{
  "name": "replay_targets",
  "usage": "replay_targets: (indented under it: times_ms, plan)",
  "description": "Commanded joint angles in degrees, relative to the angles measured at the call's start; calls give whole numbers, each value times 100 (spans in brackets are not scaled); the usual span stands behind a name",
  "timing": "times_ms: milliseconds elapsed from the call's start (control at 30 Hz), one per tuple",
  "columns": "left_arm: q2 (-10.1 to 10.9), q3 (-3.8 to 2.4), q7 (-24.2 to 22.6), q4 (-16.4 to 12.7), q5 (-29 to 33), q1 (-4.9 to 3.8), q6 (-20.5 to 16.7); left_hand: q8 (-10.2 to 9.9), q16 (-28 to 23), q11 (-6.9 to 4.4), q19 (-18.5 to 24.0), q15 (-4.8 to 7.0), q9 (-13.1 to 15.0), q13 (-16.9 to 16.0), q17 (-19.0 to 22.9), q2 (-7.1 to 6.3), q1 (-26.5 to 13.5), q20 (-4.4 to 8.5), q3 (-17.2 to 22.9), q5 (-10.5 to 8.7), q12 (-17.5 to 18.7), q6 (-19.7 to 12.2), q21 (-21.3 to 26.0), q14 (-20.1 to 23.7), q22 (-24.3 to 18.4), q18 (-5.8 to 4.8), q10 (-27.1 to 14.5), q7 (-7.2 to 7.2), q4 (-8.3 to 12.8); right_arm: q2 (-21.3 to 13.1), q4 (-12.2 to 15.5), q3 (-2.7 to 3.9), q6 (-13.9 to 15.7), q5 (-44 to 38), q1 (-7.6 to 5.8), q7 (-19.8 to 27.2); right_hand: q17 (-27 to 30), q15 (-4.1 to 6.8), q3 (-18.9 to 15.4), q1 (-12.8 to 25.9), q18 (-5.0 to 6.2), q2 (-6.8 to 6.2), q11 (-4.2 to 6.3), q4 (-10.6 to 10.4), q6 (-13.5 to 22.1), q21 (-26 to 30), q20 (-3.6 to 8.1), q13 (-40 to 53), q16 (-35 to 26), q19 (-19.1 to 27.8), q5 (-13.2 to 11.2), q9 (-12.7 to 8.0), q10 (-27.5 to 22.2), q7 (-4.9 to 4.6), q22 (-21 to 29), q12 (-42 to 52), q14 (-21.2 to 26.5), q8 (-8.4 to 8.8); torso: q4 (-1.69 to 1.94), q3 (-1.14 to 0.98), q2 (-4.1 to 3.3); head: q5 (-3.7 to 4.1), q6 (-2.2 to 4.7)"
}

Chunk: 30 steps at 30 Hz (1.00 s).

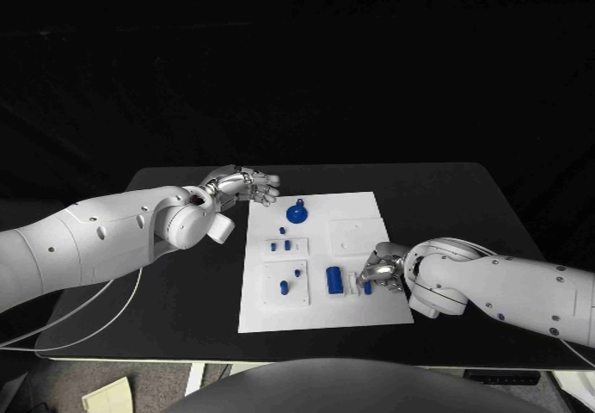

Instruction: Assemble the parts on the task board

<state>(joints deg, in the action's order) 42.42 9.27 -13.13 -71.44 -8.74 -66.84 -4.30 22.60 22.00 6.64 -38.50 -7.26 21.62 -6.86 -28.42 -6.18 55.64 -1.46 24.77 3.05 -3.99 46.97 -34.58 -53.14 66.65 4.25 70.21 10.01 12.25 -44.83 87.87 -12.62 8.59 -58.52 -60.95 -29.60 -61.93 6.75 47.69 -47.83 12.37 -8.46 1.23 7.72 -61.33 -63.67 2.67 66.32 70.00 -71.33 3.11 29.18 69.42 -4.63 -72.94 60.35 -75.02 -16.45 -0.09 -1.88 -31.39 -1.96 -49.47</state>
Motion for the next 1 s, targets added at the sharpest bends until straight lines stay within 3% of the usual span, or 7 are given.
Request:
replay_targets:
  times_ms: [33, 300, 700, 900, 933, 967, 1000]
  plan:
    - [-3, -5, -7, -18, -24, -7, 98, 10, -22, -2, 3, -20, -9, 8, -6, 40, 12, -26, -6, -7, -17, -39, 28, -16, 9, 56, -30, -7, 15, -4, 11, -1, -302, -3, -2, 85, -9, 56, -11, -8, 263, -58, 42, -40, -43, -2, 48, 8, -18, -13, -29, -8, 0, -6, 2, 15, -4, 12, 0, 1, -1, 1, 2]
    - [-2, -5, 9, -18, -28, -7, 111, 9, -25, -1, 5, -21, -10, 9, -7, 40, 12, -26, -6, -7, -16, -40, 30, -15, 11, 55, -32, -7, 15, -18, 44, 0, -354, 11, -11, 112, -21, 61, -200, 183, 263, 212, 44, -261, -16, 2, 55, 17, -17, 16, -31, 1, -23, -4, 2, 10, 23, -5, 4, 3, 3, -1, 3]
    - [-1, -5, 24, -18, -37, -7, 126, 7, -31, -1, 7, -23, -11, 11, -9, 40, 13, -28, -6, -7, -14, -43, 34, -10, 13, 54, -36, -6, 15, 7, -57, 2, -310, -89, -24, 139, -28, 68, -182, 159, 263, 369, 52, -262, -17, -1, 70, 24, -16, 47, -31, 5, -35, 4, -8, 10, 38, -21, 3, 5, 1, -5, 8]
    - [-2, -5, 26, -20, -44, -7, 130, 7, -33, -1, 8, -23, -11, 11, -10, 41, 16, -28, -5, -7, -14, -44, 36, -10, 14, 54, -36, -5, 16, -32, -25, 3, 16, -290, -26, 291, -31, 67, -184, 142, 263, 266, 50, -212, -7, -8, 73, 28, -16, 58, -31, 5, -42, 1, -16, 9, 44, -23, 2, 1, 0, -3, 21]
    - [-1, -5, 26, -19, -45, -7, 131, 7, -33, -1, 8, -23, -11, 11, -10, 41, 17, -28, -5, -6, -14, -44, 36, -9, 14, 54, -36, -5, 16, -51, -6, 10, 92, -293, -27, 341, -32, 68, -195, 125, 263, 151, 48, -167, 0, -12, 76, 29, -15, 59, -31, 4, -44, 3, -19, 10, 44, -21, 2, 0, 0, 0, 23]
    - [-1, -5, 27, -18, -45, -7, 131, 7, -33, -1, 9, -23, -11, 12, -11, 41, 17, -28, -5, -6, -14, -44, 36, -9, 14, 54, -36, -5, 16, -73, 16, 18, 185, -291, -30, 395, -30, 70, -171, 55, 263, -100, 51, -103, 5, -12, 86, 28, -18, 53, -28, 5, -42, -1, -15, 8, 40, -24, 1, 0, 0, 4, 26]
    - [-2, -5, 27, -17, -45, -7, 130, 7, -34, -1, 9, -23, -11, 12, -11, 42, 17, -28, -4, -6, -14, -45, 37, -9, 14, 54, -36, -5, 16, -95, 37, 28, 246, -282, -35, 462, -26, 70, -142, 31, 263, -166, 48, -132, 8, -9, 90, 24, -22, 37, -29, 5, -36, -2, -6, 5, 34, -26, 0, -1, -1, 4, 31]
